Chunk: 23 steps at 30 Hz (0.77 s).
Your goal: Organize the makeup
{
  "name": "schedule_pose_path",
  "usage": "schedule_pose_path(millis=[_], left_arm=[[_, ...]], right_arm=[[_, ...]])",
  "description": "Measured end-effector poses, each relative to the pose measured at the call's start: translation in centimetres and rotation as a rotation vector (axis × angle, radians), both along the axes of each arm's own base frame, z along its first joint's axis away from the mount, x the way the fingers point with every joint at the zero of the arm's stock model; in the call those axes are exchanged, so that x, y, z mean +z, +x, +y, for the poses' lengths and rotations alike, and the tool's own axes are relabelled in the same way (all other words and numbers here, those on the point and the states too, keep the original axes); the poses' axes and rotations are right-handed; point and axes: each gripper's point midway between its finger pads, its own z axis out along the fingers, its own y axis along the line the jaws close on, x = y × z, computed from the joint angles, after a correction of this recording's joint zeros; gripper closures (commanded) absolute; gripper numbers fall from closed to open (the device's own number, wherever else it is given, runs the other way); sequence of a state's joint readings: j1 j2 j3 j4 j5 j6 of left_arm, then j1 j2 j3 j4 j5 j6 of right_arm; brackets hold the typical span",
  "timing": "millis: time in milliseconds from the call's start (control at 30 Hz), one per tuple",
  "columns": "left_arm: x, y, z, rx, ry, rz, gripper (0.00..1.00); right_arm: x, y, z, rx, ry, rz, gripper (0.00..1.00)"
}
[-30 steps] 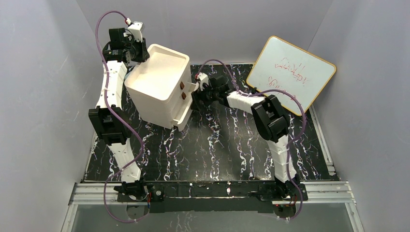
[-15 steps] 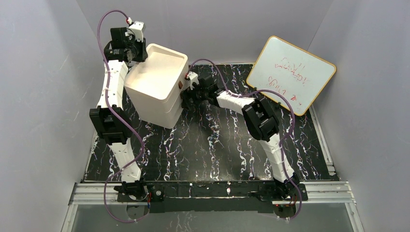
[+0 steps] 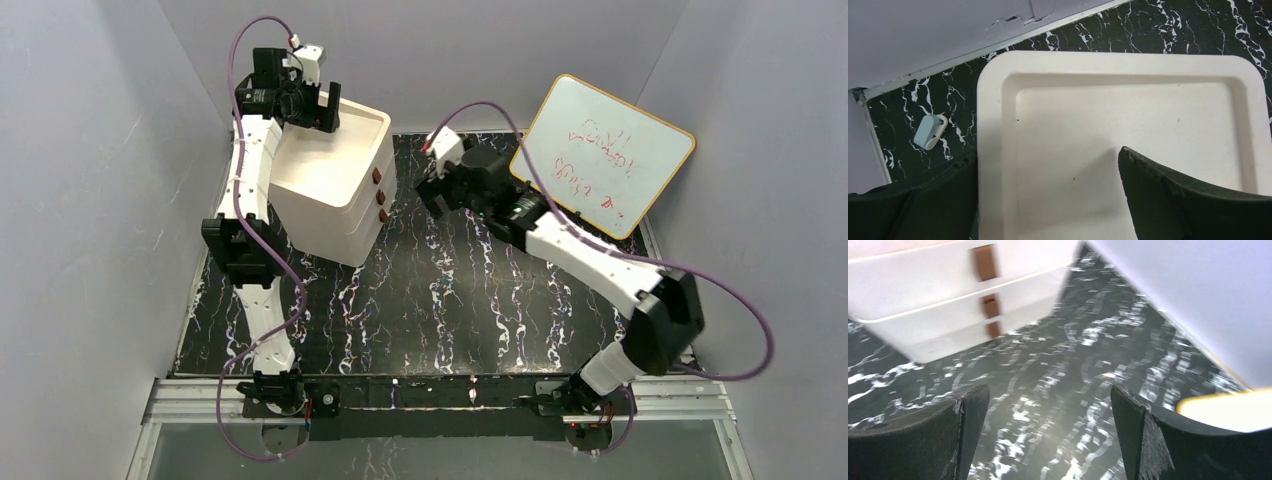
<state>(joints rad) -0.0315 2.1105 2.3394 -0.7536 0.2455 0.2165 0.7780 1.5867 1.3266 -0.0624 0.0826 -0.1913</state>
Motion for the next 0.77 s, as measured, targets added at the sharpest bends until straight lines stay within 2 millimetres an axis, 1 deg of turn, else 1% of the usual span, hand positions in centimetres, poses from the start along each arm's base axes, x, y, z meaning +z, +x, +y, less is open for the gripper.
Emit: schedule_pose_path(millis=[33, 133, 200, 267, 333, 400, 467, 533, 567, 633, 767], left_arm=[[0.3, -0.1, -0.2, -0.003, 0.001, 0.0, 0.01], [1.8, 0.3, -0.1, 0.006, 0.022, -0.043, 0.02], [3.2, 0.7, 0.5, 0.031, 0.038, -0.094, 0.02], [4.6, 1.1, 0.9, 0.058, 0.042, -0.149, 0.02], [5.9, 1.0, 0.8, 0.071, 0.025, -0.197, 0.02], [7.7, 0.2, 0.8, 0.087, -0.006, -0.251, 0.01], [10.1, -0.6, 0.7, 0.094, -0.035, -0.319, 0.02], [13.1, -1.6, 0.5, 0.092, -0.063, -0.405, 0.02], [14.7, -2.3, 0.4, 0.09, -0.075, -0.449, 0.01], [17.7, -3.8, 0.4, 0.089, -0.09, -0.533, 0.02], [21.5, -6.2, 0.6, 0.09, -0.097, -0.638, 0.01]], right_arm=[[1.7, 0.1, -1.7, -0.054, -0.001, -0.044, 0.02], [4.8, 0.1, -5.4, -0.175, -0.005, -0.119, 0.02], [6.1, -0.1, -7.2, -0.24, -0.006, -0.145, 0.02], [6.8, -0.1, -8.6, -0.296, -0.003, -0.14, 0.02], [7.9, 0.2, -9.5, -0.341, 0.01, -0.131, 0.02], [9.5, 0.8, -10.4, -0.402, 0.036, -0.143, 0.02], [11.2, 1.6, -11.2, -0.475, 0.057, -0.163, 0.02], [13.1, 2.8, -11.7, -0.557, 0.073, -0.203, 0.02], [13.7, 3.4, -12.1, -0.593, 0.072, -0.226, 0.02], [13.8, 4.1, -12.6, -0.635, 0.048, -0.255, 0.02], [13.3, 4.2, -12.8, -0.634, 0.009, -0.273, 0.02]])
